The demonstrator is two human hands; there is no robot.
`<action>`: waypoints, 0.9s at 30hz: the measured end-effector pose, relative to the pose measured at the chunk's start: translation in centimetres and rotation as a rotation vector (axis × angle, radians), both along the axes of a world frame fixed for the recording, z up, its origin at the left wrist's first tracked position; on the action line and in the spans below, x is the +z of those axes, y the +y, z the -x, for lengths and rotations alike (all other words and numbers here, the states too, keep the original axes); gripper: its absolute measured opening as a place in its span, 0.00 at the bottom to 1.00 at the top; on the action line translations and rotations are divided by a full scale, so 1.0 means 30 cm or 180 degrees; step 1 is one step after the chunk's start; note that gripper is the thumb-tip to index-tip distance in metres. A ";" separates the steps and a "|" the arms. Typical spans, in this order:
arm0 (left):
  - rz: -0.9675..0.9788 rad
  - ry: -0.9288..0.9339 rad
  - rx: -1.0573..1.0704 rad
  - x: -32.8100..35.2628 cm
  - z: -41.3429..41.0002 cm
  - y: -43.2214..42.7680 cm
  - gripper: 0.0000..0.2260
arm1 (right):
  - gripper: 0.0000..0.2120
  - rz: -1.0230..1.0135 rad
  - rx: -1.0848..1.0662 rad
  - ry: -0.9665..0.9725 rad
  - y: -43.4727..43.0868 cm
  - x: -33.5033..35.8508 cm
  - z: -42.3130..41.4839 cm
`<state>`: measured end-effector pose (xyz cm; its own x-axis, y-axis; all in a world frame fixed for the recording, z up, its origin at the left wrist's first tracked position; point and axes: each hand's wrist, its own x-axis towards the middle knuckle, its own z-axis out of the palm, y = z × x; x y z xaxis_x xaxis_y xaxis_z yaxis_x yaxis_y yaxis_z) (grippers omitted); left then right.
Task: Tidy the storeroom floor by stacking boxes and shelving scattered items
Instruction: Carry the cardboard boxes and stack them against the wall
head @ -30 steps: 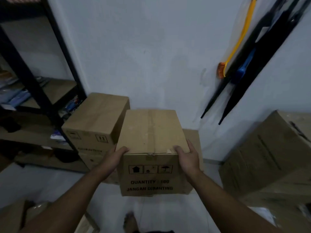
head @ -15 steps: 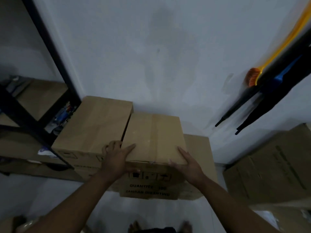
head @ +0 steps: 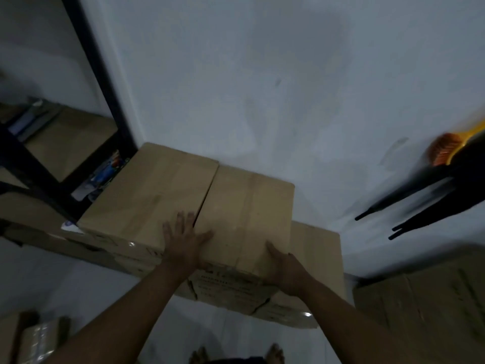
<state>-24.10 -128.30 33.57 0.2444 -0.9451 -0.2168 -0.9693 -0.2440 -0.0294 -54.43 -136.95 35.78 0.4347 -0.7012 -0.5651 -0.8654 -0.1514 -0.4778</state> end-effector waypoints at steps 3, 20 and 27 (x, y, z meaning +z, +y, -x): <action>-0.0202 0.0104 -0.0017 -0.007 -0.025 -0.046 0.46 | 0.76 -0.0056 0.0240 0.0119 -0.067 -0.017 -0.002; -0.0021 -0.0019 -0.0255 -0.041 -0.009 -0.007 0.48 | 0.57 -0.0104 0.0492 0.0365 -0.031 0.008 0.013; 0.0313 -0.0142 0.0007 -0.043 0.116 0.182 0.36 | 0.42 0.1339 0.0679 0.1515 0.144 -0.033 0.003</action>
<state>-27.58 -122.85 32.29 0.2539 -0.9607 -0.1119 -0.9670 -0.2500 -0.0482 -54.52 -132.64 34.81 0.3590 -0.8300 -0.4268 -0.8976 -0.4324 0.0859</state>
